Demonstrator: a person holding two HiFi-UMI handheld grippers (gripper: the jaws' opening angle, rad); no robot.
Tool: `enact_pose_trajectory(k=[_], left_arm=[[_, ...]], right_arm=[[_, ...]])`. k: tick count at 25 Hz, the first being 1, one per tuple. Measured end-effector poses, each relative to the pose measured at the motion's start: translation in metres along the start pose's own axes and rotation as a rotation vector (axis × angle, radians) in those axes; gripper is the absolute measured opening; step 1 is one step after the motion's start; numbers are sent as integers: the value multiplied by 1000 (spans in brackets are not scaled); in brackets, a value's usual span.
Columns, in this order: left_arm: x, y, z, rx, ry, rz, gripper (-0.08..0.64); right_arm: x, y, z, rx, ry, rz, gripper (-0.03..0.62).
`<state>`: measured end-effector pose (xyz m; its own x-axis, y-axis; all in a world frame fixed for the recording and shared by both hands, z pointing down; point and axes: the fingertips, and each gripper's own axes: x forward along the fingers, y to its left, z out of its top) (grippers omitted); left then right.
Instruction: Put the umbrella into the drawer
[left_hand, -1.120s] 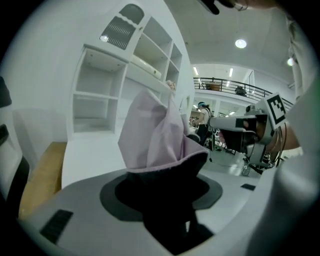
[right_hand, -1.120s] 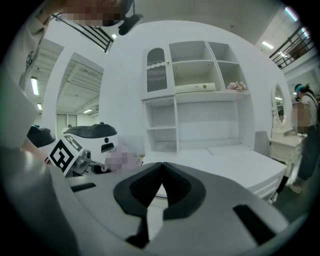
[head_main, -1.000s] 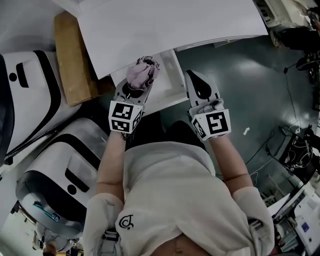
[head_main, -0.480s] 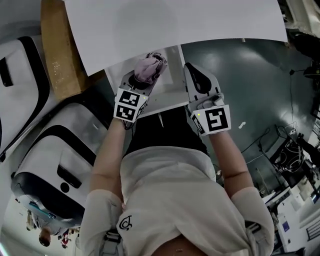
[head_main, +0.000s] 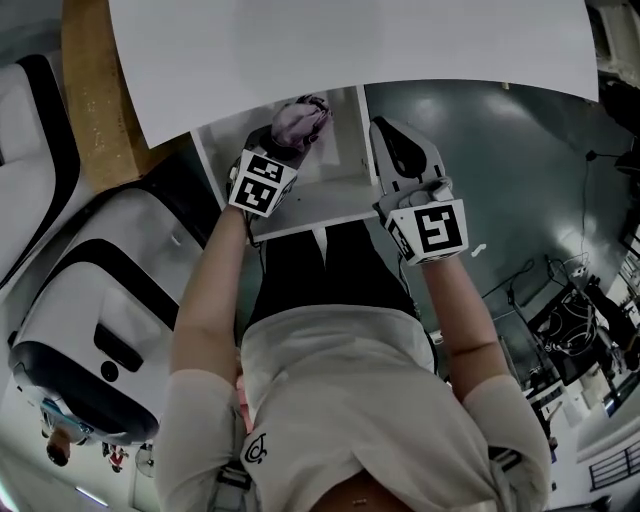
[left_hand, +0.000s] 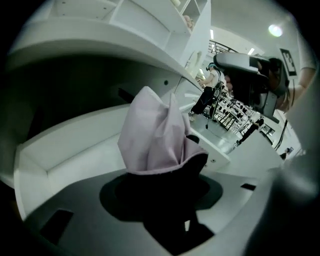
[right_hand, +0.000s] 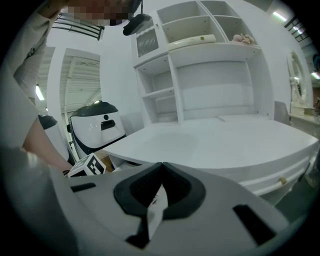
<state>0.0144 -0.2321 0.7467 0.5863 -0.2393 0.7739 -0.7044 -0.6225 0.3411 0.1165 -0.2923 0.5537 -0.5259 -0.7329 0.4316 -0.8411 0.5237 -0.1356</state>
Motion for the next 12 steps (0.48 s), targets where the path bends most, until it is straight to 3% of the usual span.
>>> enact_pose_trajectory(k=[12], left_arm=[[34,13,-33,-25,98,37,235]], right_arm=[[1,-7,-30,59,27,16,6]])
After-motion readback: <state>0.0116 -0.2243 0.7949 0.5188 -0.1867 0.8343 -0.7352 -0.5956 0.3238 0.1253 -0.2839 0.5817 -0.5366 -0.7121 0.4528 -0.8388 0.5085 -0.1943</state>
